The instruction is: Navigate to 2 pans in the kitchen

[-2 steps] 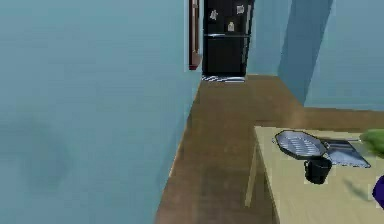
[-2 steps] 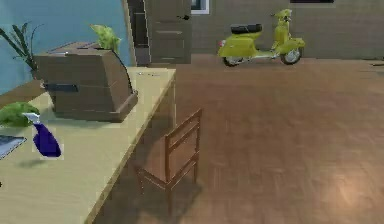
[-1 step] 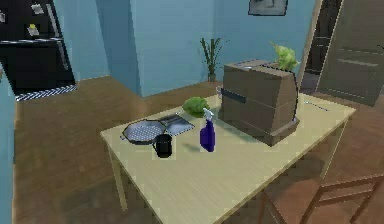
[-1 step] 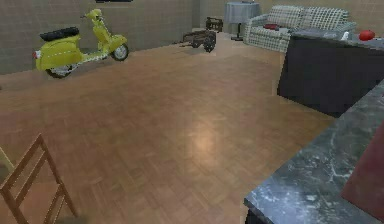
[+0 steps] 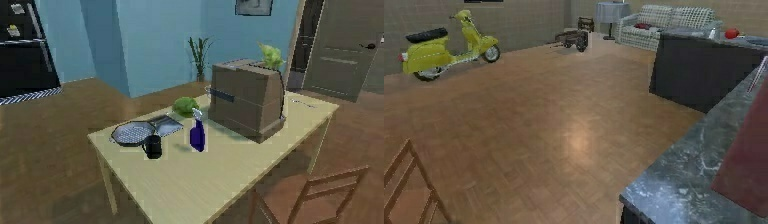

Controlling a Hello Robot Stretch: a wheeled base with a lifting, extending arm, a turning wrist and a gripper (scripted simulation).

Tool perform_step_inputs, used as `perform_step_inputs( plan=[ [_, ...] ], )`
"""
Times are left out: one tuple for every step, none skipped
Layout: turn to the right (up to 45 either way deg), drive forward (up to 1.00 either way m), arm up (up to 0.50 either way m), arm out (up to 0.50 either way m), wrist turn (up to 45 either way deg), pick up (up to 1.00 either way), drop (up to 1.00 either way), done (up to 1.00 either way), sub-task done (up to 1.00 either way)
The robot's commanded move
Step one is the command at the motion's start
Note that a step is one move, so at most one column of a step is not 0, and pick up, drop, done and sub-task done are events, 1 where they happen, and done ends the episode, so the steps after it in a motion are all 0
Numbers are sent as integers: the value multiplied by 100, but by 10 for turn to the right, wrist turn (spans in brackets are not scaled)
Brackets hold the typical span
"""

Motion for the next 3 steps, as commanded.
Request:
perform_step_inputs(
  plan=[
    [0,10,0,0,0,0,0,0,0],
    [450,0,0,0,0,0,0,0,0],
    [450,0,0,0,0,0,0,0,0]
  ],
)
